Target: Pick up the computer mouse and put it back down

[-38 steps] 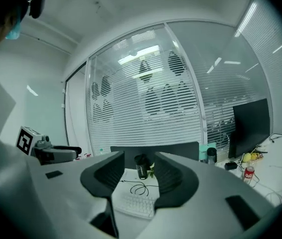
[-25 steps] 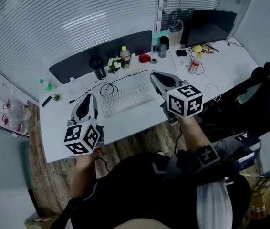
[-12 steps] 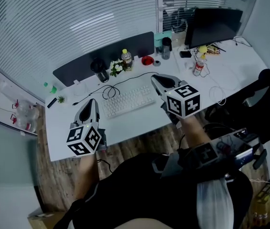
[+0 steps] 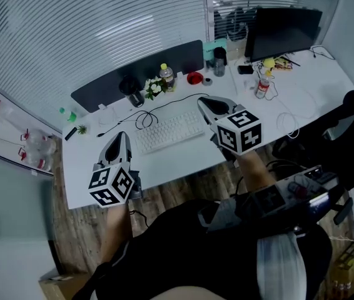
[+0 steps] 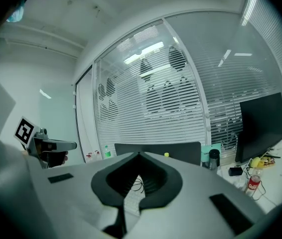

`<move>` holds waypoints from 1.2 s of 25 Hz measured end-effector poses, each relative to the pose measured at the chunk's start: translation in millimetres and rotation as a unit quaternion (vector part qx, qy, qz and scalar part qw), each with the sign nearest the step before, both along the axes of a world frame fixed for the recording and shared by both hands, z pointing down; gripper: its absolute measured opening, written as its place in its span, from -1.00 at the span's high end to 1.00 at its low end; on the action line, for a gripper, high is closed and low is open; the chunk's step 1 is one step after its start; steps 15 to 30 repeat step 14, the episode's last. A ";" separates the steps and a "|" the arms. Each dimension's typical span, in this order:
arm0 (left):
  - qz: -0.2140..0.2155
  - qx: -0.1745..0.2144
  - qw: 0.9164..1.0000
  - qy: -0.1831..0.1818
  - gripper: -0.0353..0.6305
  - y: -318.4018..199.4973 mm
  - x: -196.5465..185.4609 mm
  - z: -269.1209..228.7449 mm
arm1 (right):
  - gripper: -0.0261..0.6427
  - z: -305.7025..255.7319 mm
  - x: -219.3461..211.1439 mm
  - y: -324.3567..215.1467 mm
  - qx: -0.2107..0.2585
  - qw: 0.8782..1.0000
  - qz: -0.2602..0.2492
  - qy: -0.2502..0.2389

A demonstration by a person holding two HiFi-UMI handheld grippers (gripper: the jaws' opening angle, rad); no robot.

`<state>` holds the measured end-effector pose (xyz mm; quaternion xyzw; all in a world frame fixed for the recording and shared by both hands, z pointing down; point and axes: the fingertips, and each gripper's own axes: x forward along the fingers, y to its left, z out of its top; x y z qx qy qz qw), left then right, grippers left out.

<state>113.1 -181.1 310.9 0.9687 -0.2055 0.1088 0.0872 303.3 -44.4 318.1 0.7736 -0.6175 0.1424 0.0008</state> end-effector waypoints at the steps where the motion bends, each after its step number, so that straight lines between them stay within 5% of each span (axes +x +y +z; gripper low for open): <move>1: -0.001 0.001 1.000 0.000 0.81 0.3 0.1 -0.4 | 0.93 1.1 0.5 0.2 0.000 1.000 0.000 -0.001; 30: -0.008 0.001 1.000 -0.015 0.81 10.1 -1.7 9.8 | 0.93 13.0 9.9 3.6 -0.013 1.000 0.003 -0.011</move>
